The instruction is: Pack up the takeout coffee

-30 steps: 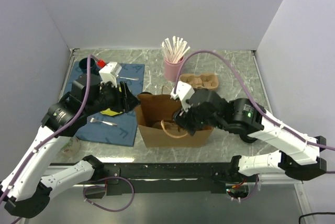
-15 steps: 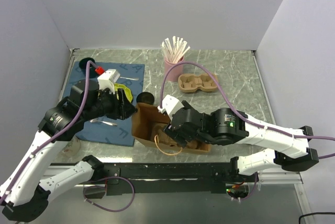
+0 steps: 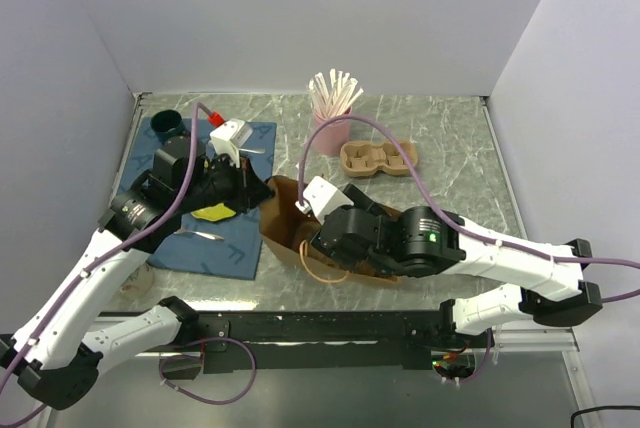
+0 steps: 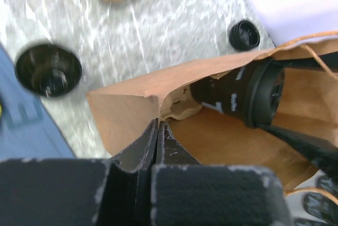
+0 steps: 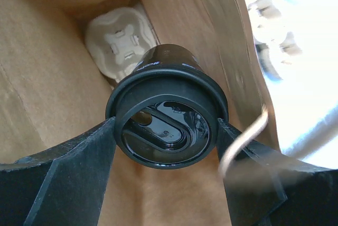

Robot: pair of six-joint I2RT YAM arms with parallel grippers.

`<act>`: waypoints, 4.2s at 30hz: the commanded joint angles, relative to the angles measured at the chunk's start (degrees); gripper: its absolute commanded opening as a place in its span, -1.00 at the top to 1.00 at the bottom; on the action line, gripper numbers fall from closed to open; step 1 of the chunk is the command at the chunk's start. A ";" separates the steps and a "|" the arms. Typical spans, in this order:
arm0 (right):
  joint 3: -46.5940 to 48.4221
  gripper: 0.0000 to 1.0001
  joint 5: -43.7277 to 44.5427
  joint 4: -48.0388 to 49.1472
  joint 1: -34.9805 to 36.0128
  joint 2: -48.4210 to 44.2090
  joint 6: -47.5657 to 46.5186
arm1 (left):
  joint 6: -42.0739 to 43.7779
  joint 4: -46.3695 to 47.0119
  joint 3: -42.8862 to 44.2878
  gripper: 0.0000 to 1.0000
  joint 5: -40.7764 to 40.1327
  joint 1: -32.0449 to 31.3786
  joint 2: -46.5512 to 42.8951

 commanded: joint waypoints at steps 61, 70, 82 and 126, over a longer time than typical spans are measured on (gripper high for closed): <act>-23.12 -0.07 -3.11 7.57 0.17 -15.03 -27.52 | 2.07 8.67 -15.06 -0.20 10.14 -1.12 -13.80; -25.14 -0.07 0.32 8.97 1.75 -13.71 -27.16 | 1.36 11.82 -13.57 0.54 10.23 -1.12 -10.20; -26.81 -0.08 1.46 8.98 1.75 -10.37 -26.57 | 5.24 22.83 -21.47 0.48 16.20 -2.96 -14.42; -24.08 -0.07 -0.12 5.55 0.79 -15.28 -27.79 | -1.27 19.82 -23.49 0.94 3.28 -4.63 -16.27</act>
